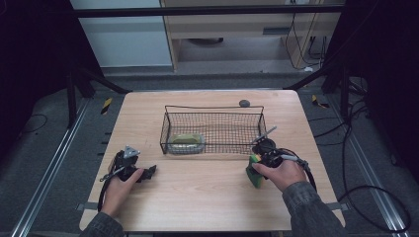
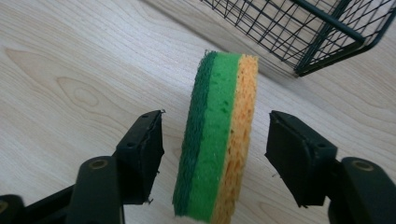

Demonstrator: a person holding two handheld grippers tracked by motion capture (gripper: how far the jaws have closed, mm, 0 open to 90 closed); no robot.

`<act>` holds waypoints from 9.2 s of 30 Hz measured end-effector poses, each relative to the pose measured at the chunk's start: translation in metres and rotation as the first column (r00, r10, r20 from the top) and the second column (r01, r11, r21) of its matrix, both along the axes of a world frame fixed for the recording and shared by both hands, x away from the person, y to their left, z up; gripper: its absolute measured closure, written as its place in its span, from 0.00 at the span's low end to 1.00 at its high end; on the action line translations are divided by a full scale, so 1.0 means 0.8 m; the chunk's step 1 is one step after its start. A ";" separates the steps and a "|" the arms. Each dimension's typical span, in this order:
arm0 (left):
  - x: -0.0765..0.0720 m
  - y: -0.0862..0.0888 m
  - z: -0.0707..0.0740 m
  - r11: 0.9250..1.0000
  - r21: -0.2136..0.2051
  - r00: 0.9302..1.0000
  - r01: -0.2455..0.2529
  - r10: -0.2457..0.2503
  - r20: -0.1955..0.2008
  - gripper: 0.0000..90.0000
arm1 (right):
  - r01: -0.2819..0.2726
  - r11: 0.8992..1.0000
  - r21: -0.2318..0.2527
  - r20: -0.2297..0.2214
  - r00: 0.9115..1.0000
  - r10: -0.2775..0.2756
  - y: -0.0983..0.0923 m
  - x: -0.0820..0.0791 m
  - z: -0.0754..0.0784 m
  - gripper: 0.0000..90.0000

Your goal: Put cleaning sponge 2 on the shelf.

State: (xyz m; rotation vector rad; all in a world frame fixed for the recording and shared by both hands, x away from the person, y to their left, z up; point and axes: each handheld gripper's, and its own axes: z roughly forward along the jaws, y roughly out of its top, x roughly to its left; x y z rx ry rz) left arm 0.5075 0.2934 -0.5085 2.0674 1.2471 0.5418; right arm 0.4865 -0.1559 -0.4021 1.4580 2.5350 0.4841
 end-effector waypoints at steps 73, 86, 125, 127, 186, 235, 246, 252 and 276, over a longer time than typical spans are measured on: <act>0.001 -0.002 0.000 1.000 0.005 1.000 -0.009 0.009 -0.003 0.00 | 0.033 0.999 -0.021 0.252 0.967 -0.027 -0.018 0.121 0.149 0.72; 0.001 -0.002 0.001 1.000 0.009 1.000 -0.009 0.009 -0.003 0.00 | 0.039 0.999 -0.027 0.236 0.971 -0.031 -0.015 0.134 0.130 0.72; 0.001 -0.002 0.000 1.000 0.007 1.000 -0.012 0.012 -0.001 0.00 | 0.016 0.999 -0.033 0.166 0.986 -0.010 -0.012 0.169 0.061 0.71; 0.001 -0.003 0.000 1.000 0.004 1.000 -0.014 0.014 0.000 0.00 | 0.019 0.999 -0.027 0.164 0.986 -0.014 -0.014 0.169 0.058 0.71; 0.001 -0.003 0.000 1.000 0.004 1.000 -0.009 0.009 0.001 0.00 | 0.033 0.999 -0.032 0.113 0.993 -0.029 -0.005 0.180 0.011 0.71; 0.002 -0.005 0.000 1.000 0.007 1.000 -0.001 0.001 -0.001 0.00 | -0.009 1.000 -0.001 0.100 0.995 0.009 0.040 0.170 0.020 0.53; 0.002 -0.006 0.000 1.000 0.007 1.000 0.001 -0.001 -0.002 0.00 | -0.008 1.000 0.009 0.090 0.996 0.007 0.052 0.172 0.017 0.51; 0.002 -0.006 0.000 1.000 0.007 1.000 0.002 -0.001 -0.002 0.00 | -0.001 1.000 0.010 0.093 0.996 0.000 0.051 0.173 0.017 0.50; 0.002 -0.007 0.000 1.000 0.007 1.000 0.003 -0.003 -0.001 0.00 | -0.002 1.000 0.030 0.100 0.995 -0.001 0.051 0.171 0.019 0.38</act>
